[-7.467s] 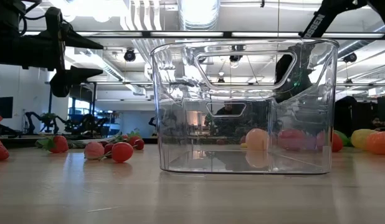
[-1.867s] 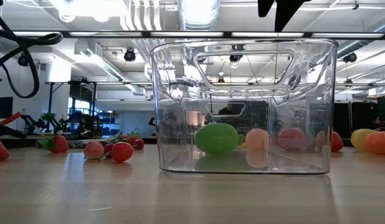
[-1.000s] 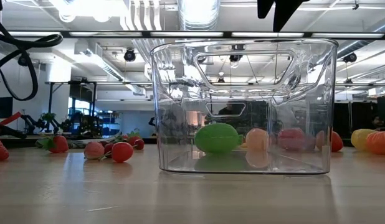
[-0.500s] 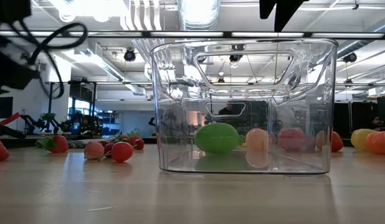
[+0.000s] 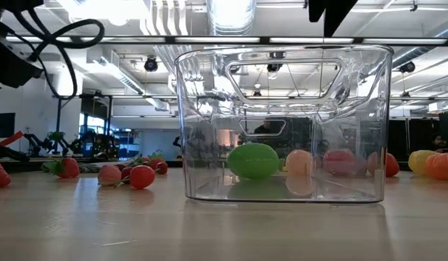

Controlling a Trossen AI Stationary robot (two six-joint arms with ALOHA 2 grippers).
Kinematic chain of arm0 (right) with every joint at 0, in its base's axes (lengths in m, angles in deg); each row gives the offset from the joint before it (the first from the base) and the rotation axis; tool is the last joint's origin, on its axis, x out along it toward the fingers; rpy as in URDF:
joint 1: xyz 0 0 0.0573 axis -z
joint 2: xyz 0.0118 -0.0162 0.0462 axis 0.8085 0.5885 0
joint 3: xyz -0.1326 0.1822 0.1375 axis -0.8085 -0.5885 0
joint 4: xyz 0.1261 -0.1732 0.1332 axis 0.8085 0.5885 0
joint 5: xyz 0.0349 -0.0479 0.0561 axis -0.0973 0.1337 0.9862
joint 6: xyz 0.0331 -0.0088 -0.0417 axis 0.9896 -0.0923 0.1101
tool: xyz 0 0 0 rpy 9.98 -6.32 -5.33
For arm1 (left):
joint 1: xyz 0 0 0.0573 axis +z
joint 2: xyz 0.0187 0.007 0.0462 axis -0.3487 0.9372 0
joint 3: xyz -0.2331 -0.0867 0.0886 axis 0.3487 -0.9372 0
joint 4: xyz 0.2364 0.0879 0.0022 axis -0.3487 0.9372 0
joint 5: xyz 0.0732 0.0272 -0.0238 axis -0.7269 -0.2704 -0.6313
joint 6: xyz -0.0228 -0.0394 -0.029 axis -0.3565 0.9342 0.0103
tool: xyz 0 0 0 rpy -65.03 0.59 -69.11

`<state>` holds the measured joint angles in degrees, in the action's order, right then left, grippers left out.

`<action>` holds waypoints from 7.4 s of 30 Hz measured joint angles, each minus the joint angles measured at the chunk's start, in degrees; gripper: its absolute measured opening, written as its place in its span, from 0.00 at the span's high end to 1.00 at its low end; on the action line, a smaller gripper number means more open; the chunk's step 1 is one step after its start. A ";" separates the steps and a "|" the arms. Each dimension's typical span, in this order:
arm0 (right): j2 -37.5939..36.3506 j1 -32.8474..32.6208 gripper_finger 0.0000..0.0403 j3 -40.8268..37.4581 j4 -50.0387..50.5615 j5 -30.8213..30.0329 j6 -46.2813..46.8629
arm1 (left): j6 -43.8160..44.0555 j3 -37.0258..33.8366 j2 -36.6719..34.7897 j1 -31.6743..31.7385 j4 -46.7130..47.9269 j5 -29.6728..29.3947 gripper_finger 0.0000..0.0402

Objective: Pick and placing Produce into tupperware
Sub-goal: Put the watermelon into the transparent bin, then put the pumpkin into the transparent bin

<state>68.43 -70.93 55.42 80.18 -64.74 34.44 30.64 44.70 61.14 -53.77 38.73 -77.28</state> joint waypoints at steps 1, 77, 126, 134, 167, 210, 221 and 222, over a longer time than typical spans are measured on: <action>0.00 -0.04 0.18 0.00 0.00 0.00 -0.03 | -0.18 0.06 0.00 0.00 1.10 -0.37 0.33; -0.04 -0.40 0.18 0.00 1.23 -0.04 1.36 | -6.83 2.93 -10.36 13.84 4.81 -13.25 0.21; -0.09 -0.40 0.18 -0.04 1.23 -0.07 3.26 | -17.23 -6.47 7.19 15.40 -6.84 -8.05 0.21; -0.09 -0.40 0.18 -0.04 1.23 -0.09 2.95 | -18.22 -6.47 7.19 15.41 -6.44 -8.17 0.31; -14.23 -8.99 0.18 -1.14 1.22 -20.09 30.63 | -35.02 17.26 -0.23 21.49 -51.37 -25.56 0.32; -26.91 -13.12 0.18 -21.51 1.23 -12.81 40.03 | -23.13 21.07 8.65 25.88 -47.81 -17.27 0.15; -21.87 -11.73 0.18 -21.59 1.23 -5.96 34.67 | -14.17 19.27 -3.24 25.68 -12.63 -16.03 0.15; -21.18 -11.14 0.18 -21.71 1.21 -4.32 33.14 | -14.14 19.25 -3.87 25.66 -10.20 -15.99 0.15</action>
<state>47.25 -82.08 33.71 81.39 -69.06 67.59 16.49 63.96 57.26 -28.11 28.54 -93.26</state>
